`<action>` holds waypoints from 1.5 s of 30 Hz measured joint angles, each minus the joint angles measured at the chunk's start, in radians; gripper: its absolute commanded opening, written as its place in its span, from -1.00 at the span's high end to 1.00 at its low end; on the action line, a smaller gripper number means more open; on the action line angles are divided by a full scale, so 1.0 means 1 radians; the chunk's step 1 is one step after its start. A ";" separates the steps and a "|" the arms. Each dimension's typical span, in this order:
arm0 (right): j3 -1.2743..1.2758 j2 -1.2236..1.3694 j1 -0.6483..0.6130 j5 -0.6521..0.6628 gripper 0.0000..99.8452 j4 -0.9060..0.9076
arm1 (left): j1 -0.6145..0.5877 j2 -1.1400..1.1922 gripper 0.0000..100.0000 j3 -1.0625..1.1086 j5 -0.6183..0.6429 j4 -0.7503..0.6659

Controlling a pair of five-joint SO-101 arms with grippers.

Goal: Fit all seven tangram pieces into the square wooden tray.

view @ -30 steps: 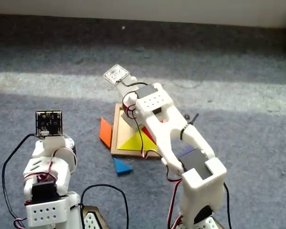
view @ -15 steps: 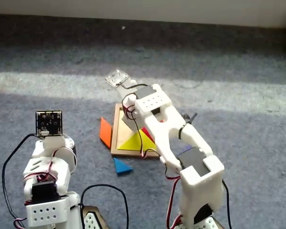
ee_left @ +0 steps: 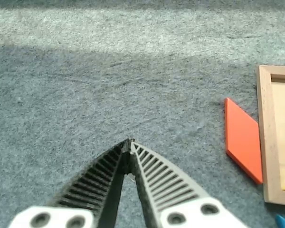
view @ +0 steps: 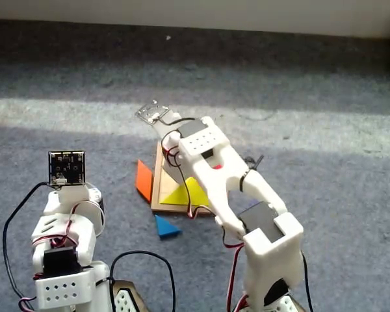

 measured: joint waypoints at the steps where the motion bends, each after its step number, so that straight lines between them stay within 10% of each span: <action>1: 0.000 0.000 -0.008 0.000 0.79 0.002 | 0.000 0.000 0.99 0.000 0.000 0.000; 45: 0.000 -0.014 0.091 0.071 0.92 0.026 | 0.000 0.000 0.99 0.000 0.000 0.000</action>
